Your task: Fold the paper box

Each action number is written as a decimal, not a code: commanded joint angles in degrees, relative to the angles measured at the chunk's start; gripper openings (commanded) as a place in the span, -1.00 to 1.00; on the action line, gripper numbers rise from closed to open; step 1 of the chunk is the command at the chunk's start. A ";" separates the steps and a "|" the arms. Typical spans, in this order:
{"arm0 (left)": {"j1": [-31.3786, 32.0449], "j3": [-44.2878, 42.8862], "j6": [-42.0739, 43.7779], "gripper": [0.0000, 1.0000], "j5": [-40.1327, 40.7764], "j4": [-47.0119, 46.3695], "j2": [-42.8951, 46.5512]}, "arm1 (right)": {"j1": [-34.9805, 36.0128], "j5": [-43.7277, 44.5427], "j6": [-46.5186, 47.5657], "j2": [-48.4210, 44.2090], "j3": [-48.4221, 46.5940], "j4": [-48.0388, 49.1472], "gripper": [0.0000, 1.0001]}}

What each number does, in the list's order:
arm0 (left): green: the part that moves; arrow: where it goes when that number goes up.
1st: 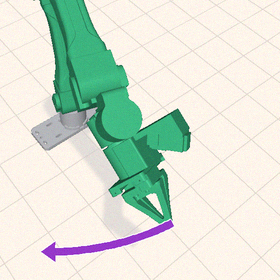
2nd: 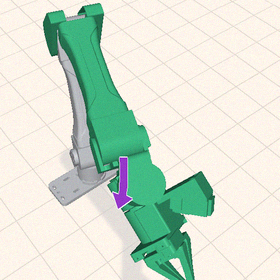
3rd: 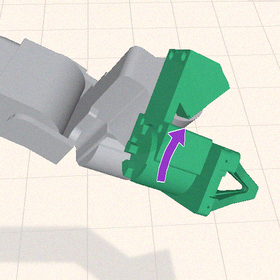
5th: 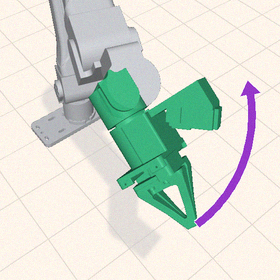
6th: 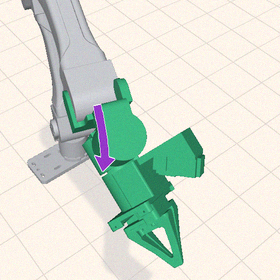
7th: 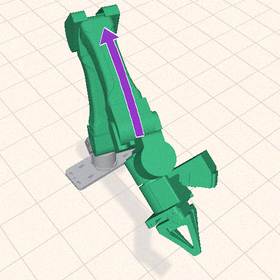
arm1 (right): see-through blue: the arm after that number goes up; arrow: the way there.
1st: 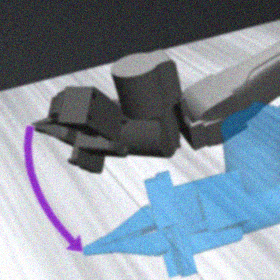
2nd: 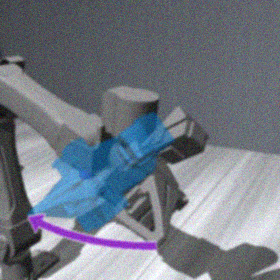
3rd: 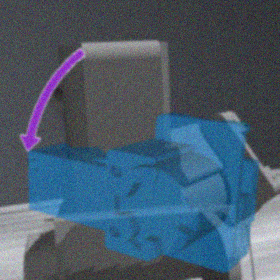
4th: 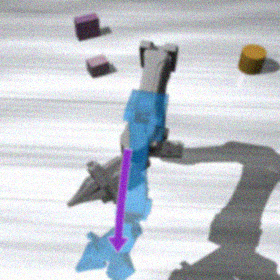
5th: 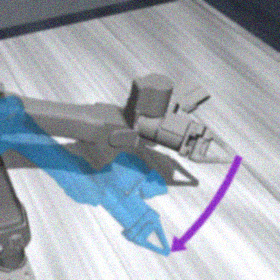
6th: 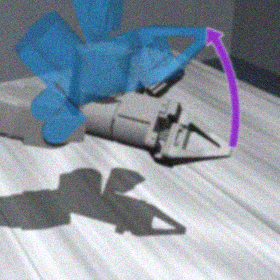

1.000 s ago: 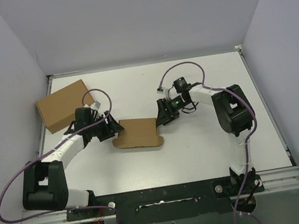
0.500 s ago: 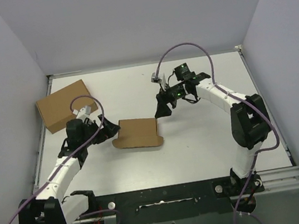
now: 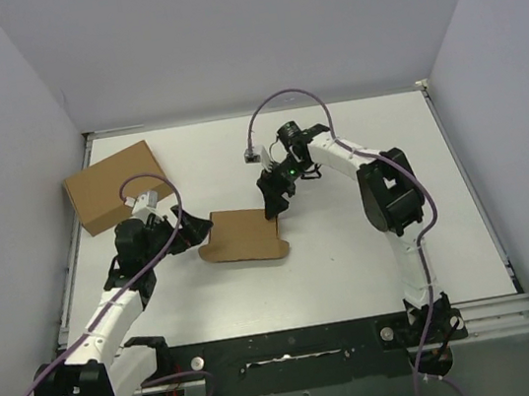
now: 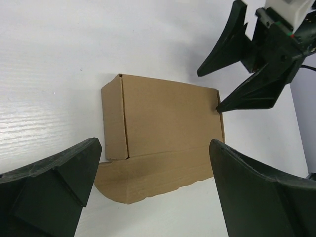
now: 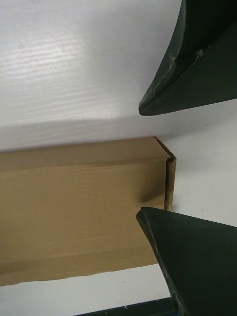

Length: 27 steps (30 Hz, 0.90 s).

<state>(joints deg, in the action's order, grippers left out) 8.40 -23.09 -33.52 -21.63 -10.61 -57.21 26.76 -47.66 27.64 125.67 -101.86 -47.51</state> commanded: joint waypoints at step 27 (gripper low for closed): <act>-1.28 1.80 -11.25 0.68 -0.76 -15.03 -11.56 | -9.59 -21.94 -17.93 3.82 4.23 5.45 0.37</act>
<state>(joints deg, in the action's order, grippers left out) 7.66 -20.16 -46.92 -22.98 -22.76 -68.55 16.58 -64.38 15.38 134.34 -100.01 -47.94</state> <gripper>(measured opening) 0.870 0.642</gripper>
